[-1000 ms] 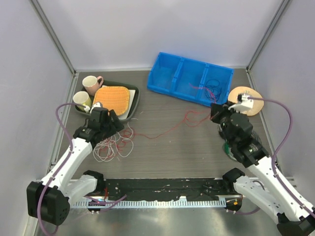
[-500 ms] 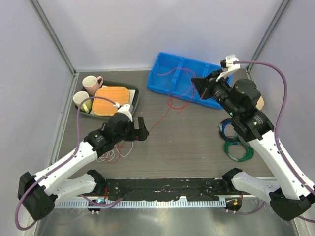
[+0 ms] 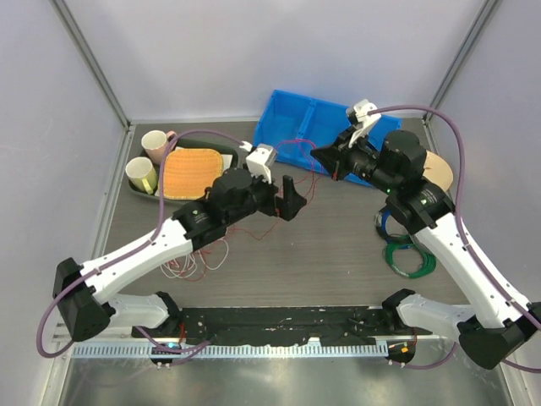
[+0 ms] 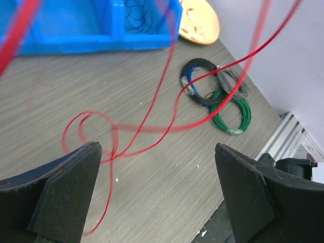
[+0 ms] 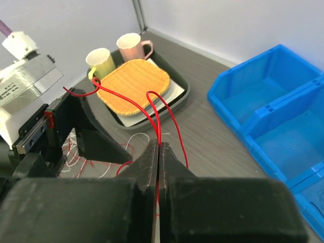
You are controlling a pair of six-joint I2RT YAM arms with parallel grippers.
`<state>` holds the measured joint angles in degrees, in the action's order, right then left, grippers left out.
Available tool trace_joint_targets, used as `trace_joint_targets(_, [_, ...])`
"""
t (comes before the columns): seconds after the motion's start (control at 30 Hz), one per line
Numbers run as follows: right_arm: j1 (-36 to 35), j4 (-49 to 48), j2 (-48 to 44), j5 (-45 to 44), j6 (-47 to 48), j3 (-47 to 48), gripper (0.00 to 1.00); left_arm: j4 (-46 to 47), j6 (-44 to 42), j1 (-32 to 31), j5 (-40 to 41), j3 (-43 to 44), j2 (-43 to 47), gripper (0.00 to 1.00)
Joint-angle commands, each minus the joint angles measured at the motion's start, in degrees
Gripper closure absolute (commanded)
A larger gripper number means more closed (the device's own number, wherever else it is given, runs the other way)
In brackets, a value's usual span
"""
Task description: Untangle the cables
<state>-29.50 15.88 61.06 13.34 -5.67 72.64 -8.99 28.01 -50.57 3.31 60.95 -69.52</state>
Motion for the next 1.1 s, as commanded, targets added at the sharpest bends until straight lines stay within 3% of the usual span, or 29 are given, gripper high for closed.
trace_joint_targets(0.0, [0.05, 0.38, 1.26, 5.81, 0.13, 1.89, 0.99, 8.2, -4.1, -1.11, -1.11, 4.7, -4.57, 0.03])
trace_joint_targets(0.1, [0.05, 0.73, 1.7, 6.78, -0.22, 2.06, 0.99, 8.2, -4.63, -1.47, 0.71, 6.99, -6.95, 0.26])
trace_joint_targets(0.13, [0.14, 0.91, 1.7, 6.87, -0.13, 2.24, 0.99, 7.59, -4.46, -1.64, 1.78, 7.69, -7.3, 0.54])
trace_joint_targets(0.17, [0.05, 1.08, 1.61, 6.78, -0.13, 2.24, 0.99, 7.24, -4.28, -1.55, 3.18, 7.69, -7.13, 0.68])
trace_joint_targets(0.2, [-0.03, 1.34, 1.43, 6.78, 0.05, 2.24, 0.99, 6.89, -4.02, -1.55, 6.24, 7.43, -6.78, 0.99])
trace_joint_targets(0.47, [0.05, 2.31, -0.15, 5.38, 1.62, 1.8, 0.99, 4.78, 1.34, -1.64, 32.26, -1.0, 4.8, 1.0])
trace_joint_targets(0.67, [0.05, 3.63, -1.91, 5.38, 7.24, 0.92, 0.98, -8.47, 8.8, -0.94, 54.82, -2.68, 10.98, 1.0])
trace_joint_targets(0.8, [0.05, 3.37, -2.87, 1.52, 7.26, 0.48, 0.99, -18.94, 15.58, 2.92, 55.93, -2.67, 14.4, 1.0])
trace_joint_targets(0.93, [0.05, 1.53, -2.88, -10.85, 3.57, -0.13, 0.99, -26.5, 23.38, 6.78, 56.89, -4.26, 16.51, 1.0])
trace_joint_targets(1.07, [0.14, -0.41, -1.12, -41.63, 2.68, -0.31, 0.99, -31.86, 27.7, 11.62, 56.55, -7.07, 18.19, 1.0])
